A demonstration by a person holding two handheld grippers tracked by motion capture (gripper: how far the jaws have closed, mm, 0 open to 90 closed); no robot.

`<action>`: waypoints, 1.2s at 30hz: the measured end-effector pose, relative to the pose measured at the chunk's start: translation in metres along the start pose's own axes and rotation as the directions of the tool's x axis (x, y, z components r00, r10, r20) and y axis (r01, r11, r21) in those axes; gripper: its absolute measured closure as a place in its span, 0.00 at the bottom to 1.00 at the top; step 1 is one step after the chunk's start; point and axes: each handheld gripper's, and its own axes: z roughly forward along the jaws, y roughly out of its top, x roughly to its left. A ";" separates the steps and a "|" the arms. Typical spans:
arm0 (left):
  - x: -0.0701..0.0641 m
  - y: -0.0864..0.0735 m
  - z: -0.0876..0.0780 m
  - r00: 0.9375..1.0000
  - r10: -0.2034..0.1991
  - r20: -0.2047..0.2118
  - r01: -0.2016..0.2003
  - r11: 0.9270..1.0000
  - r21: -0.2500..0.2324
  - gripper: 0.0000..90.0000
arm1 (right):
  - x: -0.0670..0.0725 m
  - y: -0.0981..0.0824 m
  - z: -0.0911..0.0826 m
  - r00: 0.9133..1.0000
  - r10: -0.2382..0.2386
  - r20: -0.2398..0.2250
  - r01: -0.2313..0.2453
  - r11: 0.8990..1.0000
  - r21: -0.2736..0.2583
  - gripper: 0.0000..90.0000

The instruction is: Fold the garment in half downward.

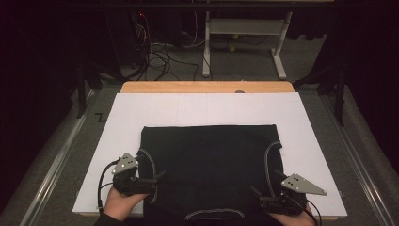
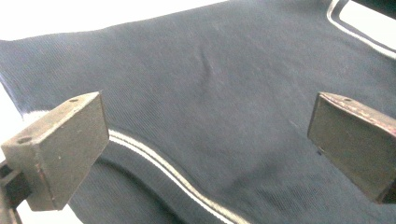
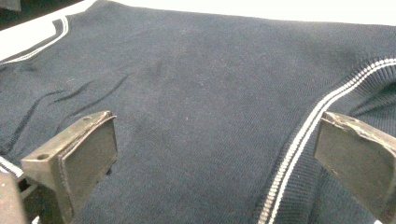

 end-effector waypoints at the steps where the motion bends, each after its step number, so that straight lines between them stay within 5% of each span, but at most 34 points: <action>1: 0.002 0.002 0.001 1.000 -0.006 0.002 0.006 1.000 0.000 0.00 | 0.000 0.002 0.001 1.000 -0.005 0.001 0.005 1.000 -0.003 0.00; 10: 0.021 0.026 0.005 1.000 -0.007 -0.009 0.007 1.000 -0.019 0.00 | 0.002 0.024 0.007 1.000 -0.012 0.025 0.013 0.999 -0.045 0.00; 19: 0.043 0.057 0.016 1.000 -0.019 0.005 0.019 0.999 -0.043 0.00 | 0.011 0.045 0.023 0.999 -0.047 0.027 0.048 0.998 -0.032 0.00; 30: 0.054 0.071 0.035 0.999 -0.032 0.040 0.035 0.997 -0.067 0.00 | 0.045 0.065 0.046 0.994 -0.100 -0.033 0.099 0.994 -0.037 0.00; 36: 0.065 0.072 0.044 0.999 -0.037 0.027 0.039 0.997 -0.066 0.00 | 0.067 0.065 0.057 0.989 -0.125 -0.078 0.122 0.992 -0.042 0.00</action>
